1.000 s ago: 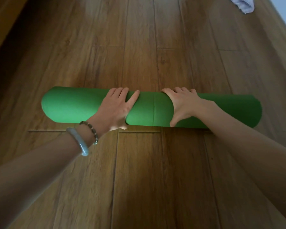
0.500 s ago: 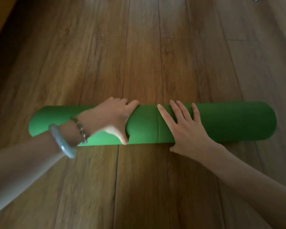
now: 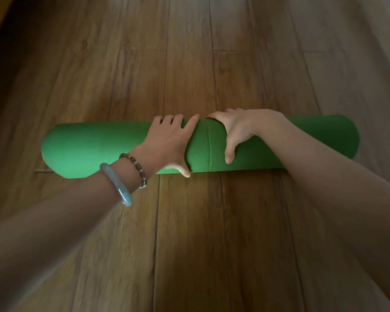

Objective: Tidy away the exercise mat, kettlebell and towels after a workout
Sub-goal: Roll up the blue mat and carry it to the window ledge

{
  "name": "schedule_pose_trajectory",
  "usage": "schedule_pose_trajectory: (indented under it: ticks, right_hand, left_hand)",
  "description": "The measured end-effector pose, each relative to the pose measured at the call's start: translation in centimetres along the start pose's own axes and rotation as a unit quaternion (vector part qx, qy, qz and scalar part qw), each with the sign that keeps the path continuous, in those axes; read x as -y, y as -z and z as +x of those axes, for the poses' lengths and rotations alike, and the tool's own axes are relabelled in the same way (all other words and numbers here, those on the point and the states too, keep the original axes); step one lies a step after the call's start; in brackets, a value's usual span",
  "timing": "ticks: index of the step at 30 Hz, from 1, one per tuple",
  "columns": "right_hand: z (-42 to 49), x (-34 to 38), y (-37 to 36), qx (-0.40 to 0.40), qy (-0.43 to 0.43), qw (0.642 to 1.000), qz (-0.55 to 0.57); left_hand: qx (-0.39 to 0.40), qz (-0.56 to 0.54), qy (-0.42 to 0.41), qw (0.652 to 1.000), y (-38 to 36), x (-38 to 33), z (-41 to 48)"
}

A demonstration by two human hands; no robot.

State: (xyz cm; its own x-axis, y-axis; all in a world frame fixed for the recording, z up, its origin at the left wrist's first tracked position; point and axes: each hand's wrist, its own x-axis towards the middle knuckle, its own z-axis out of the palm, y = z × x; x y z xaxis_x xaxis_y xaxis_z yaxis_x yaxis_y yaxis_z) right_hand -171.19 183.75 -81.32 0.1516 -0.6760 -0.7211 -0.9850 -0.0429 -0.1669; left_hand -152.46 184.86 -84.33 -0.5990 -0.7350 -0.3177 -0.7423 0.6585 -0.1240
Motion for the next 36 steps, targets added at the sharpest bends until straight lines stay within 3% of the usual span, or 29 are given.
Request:
schedule_pose_trajectory:
  ticks: [2,6,10,13,16,21,23,25,27,30,32,36]
  right_hand:
    - [-0.8,-0.5,-0.2,-0.053,-0.003,0.998,0.027]
    - [-2.5,-1.7,-3.0,-0.236,0.01,0.97,0.062]
    - [-3.2,-1.7,-6.6,-0.34,0.016,0.935,0.094]
    - [-4.2,-1.3,-8.9,-0.436,-0.044,0.891,0.12]
    - [-5.2,-0.4,-10.4,-0.478,-0.117,0.85,0.187]
    - [-6.1,1.8,-12.4,-0.448,-0.177,0.809,0.337]
    - [-6.9,2.9,-14.0,-0.428,-0.184,0.776,0.425]
    - [-7.6,3.8,-15.7,-0.384,-0.198,0.7,0.569]
    - [-7.4,4.4,-16.8,-0.33,-0.197,0.587,0.713]
    - [-6.3,4.8,-17.4,-0.264,-0.125,0.452,0.843]
    - [-5.6,4.6,-17.3,-0.212,-0.062,0.399,0.89]
    - [-5.4,4.6,-16.0,-0.081,0.045,0.368,0.925]
  left_hand:
    - [0.011,-0.021,-0.013,1.0,0.4,0.8,0.9]
    - [0.042,-0.083,-0.035,0.995,1.6,2.1,2.0]
    - [0.055,-0.1,-0.03,0.993,2.2,2.0,1.9]
    - [0.103,-0.156,-0.008,0.982,2.2,1.2,1.0]
    - [0.151,-0.233,0.017,0.96,1.6,0.5,-0.2]
    - [0.177,-0.33,0.057,0.925,0.2,0.2,-1.6]
    - [0.196,-0.376,0.067,0.903,-0.7,0.6,-2.3]
    - [0.214,-0.443,0.076,0.867,-1.4,1.1,-3.0]
    - [0.23,-0.493,0.07,0.836,-1.9,1.5,-3.7]
    - [0.245,-0.526,0.048,0.813,-2.4,2.0,-4.5]
    - [0.251,-0.545,0.04,0.799,-2.6,2.4,-4.7]
    - [0.263,-0.58,0.019,0.771,-1.6,3.5,-5.7]
